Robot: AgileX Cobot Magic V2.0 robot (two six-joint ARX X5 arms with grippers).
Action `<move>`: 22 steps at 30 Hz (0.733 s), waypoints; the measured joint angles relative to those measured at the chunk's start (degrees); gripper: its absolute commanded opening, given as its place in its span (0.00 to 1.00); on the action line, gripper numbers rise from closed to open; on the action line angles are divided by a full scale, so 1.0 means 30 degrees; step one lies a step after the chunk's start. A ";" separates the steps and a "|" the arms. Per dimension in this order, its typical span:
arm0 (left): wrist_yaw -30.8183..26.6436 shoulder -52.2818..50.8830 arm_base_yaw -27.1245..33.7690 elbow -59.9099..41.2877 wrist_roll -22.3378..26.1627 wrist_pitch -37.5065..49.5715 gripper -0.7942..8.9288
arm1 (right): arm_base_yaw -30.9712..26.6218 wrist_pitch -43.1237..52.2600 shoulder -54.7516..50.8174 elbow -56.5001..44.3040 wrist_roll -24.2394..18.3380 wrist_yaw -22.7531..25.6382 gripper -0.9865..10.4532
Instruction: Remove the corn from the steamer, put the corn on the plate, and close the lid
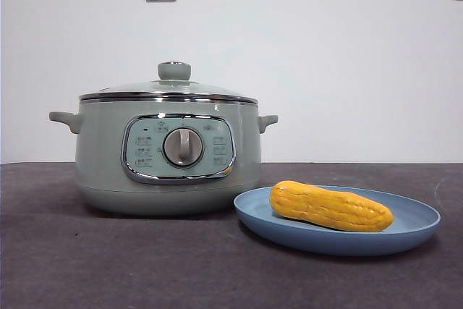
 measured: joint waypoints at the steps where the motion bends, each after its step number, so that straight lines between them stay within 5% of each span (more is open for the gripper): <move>1: -0.0576 -0.0663 0.0182 -0.1027 -0.0153 0.0189 0.08 | 0.0000 0.0000 0.0000 -0.0007 0.0000 0.0000 0.09; 8: -0.4546 -0.4954 0.1100 -0.7220 -0.1537 0.0357 0.08 | 0.0000 -0.0007 0.0000 0.0000 0.0000 0.0000 0.09; 22: -0.4575 -0.9311 0.1188 -1.4090 -0.2805 0.0860 0.08 | 0.0000 -0.0007 0.0000 -0.0007 0.0000 0.0000 0.09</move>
